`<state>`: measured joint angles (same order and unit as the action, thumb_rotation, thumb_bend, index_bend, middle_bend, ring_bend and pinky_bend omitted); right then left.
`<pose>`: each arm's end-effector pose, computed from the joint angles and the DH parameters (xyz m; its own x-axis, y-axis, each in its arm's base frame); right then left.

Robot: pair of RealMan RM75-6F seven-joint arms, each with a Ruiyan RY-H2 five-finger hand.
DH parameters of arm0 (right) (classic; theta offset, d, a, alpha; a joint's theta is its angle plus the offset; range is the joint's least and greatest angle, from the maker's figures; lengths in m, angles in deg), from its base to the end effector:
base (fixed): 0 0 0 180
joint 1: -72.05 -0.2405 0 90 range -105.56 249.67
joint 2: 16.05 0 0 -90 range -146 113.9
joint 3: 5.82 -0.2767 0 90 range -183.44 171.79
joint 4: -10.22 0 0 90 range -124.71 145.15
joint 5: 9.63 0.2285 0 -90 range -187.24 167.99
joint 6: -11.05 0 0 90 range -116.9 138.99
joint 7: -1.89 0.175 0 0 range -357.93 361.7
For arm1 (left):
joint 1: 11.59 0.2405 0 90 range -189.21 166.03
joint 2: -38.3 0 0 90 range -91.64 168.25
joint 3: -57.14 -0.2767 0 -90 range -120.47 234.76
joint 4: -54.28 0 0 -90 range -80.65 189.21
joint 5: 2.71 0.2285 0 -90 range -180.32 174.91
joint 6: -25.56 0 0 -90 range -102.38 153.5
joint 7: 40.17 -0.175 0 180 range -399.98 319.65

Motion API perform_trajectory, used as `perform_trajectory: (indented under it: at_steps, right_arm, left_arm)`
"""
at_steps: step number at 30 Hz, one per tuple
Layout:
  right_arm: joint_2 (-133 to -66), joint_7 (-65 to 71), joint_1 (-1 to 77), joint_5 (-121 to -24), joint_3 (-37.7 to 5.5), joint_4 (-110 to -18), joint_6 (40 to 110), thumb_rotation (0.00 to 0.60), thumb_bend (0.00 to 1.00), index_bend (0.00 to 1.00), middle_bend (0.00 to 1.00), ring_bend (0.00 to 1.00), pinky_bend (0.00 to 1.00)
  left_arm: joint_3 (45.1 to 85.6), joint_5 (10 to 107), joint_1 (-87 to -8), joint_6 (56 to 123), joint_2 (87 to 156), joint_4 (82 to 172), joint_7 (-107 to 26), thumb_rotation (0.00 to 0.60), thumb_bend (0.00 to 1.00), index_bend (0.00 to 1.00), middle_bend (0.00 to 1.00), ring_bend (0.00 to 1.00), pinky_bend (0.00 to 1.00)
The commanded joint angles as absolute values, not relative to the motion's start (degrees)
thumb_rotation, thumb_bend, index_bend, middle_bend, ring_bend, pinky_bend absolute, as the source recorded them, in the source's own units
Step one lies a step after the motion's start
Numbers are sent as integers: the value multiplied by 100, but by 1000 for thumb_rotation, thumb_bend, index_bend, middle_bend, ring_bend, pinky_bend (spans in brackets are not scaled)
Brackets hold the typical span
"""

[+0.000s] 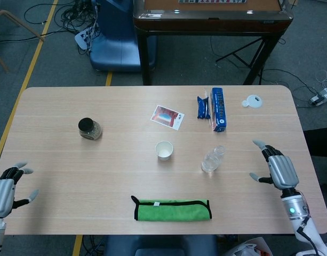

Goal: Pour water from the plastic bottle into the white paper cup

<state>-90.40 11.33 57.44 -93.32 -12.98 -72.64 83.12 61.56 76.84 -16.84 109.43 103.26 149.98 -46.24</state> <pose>-0.3239 -0.2899 0.0839 0.2249 -0.1093 0.9682 -0.9720 -0.0951 0.2150 -0.3376 0.2216 0.1474 0.4127 0.0090 0.9108 0.9071 0.0867 -0.4119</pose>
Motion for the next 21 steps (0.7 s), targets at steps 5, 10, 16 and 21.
perform_trajectory:
  at_steps: [5, 10, 16, 21]
  right_arm:
    - [-9459, 1611, 5379, -9373, -1329, -6931, 7928, 600, 14, 118, 181, 193, 324]
    - [-9729, 2108, 5188, -9412, -1339, -6653, 7768, 600, 14, 117, 184, 193, 324]
    - [-10046, 2843, 4936, -9471, -1314, -6241, 7510, 600, 14, 117, 193, 193, 324]
    - [-10350, 3247, 4765, -9541, -1278, -5817, 7414, 600, 14, 127, 203, 193, 324]
  left_arm:
    - [6153, 7665, -1641, 10983, 10277, 15026, -4575, 600, 170, 351, 206, 239, 508]
    - [6153, 7640, -1619, 10991, 10257, 15026, -4544, 600, 170, 351, 208, 239, 507]
    - [6157, 7618, -1592, 11006, 10230, 15031, -4498, 600, 170, 351, 208, 239, 507]
    - [6158, 7605, -1567, 11021, 10200, 15042, -4450, 600, 170, 351, 210, 239, 507]
